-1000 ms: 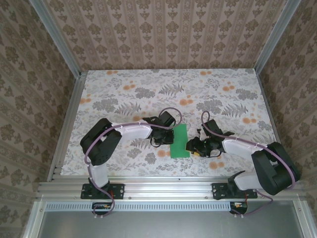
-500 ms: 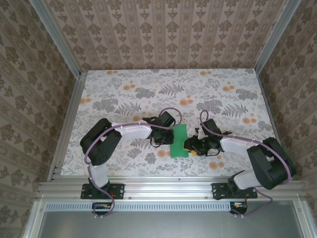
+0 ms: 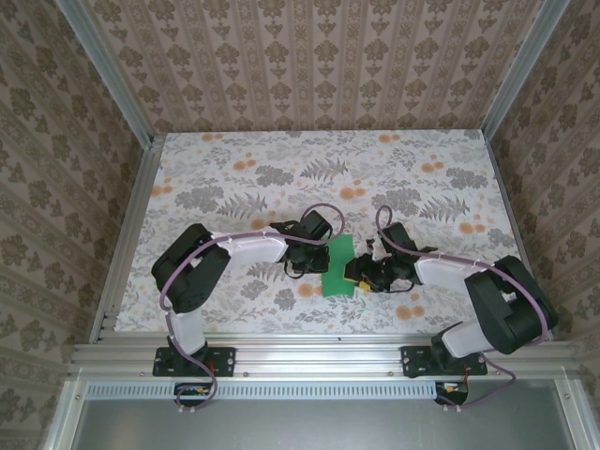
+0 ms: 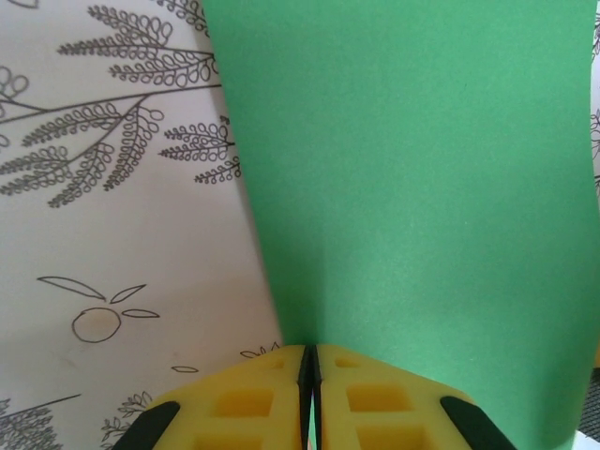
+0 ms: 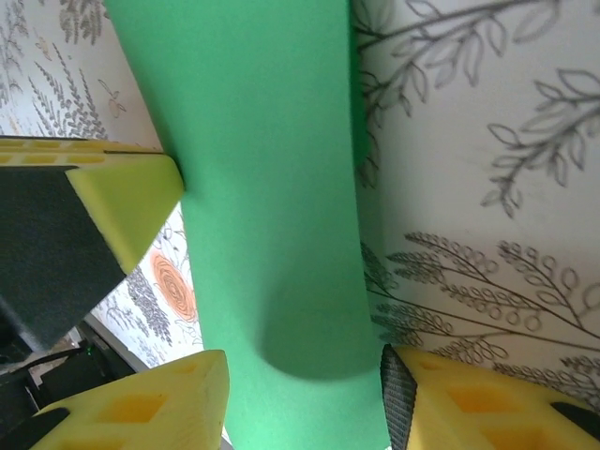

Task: Fold a paper plane with a square sheet of paper (pick it up from the middle)

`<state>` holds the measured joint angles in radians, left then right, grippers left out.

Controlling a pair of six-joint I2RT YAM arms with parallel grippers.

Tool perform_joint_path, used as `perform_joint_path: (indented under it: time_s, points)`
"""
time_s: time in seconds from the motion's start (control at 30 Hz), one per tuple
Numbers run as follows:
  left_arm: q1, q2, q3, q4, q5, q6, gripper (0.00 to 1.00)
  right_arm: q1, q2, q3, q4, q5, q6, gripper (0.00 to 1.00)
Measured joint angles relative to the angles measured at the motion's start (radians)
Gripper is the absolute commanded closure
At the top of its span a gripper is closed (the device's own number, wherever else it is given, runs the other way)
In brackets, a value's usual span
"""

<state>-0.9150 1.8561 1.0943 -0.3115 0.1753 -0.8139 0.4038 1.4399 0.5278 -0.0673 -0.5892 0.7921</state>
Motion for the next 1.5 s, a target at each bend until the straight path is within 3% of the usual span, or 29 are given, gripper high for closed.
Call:
perform_joint_path:
  time_s: [0.4, 0.63, 0.87, 1.27, 1.4, 1.5]
  points:
    - [-0.001, 0.000, 0.000, -0.001, -0.001, 0.001, 0.87, -0.047, 0.021, 0.083, -0.074, -0.015, -0.105, 0.51]
    - [-0.001, 0.000, 0.001, -0.002, -0.003, 0.011, 0.87, -0.063, 0.093, 0.119, -0.106, -0.051, -0.161, 0.66]
    - [-0.002, 0.000, 0.001, -0.002, -0.003, 0.029, 0.86, -0.108, 0.167, 0.189, -0.170, -0.063, -0.237, 0.69]
    - [-0.008, 0.000, 0.009, -0.014, -0.003, 0.070, 0.86, -0.134, 0.216, 0.203, -0.172, -0.143, -0.265, 0.83]
    - [-0.011, -0.001, 0.011, -0.017, -0.005, 0.077, 0.82, -0.134, 0.216, 0.200, -0.158, -0.147, -0.253, 0.89]
    - [-0.023, -0.018, 0.010, -0.027, -0.026, 0.088, 0.71, -0.134, 0.215, 0.179, -0.121, -0.149, -0.220, 0.91]
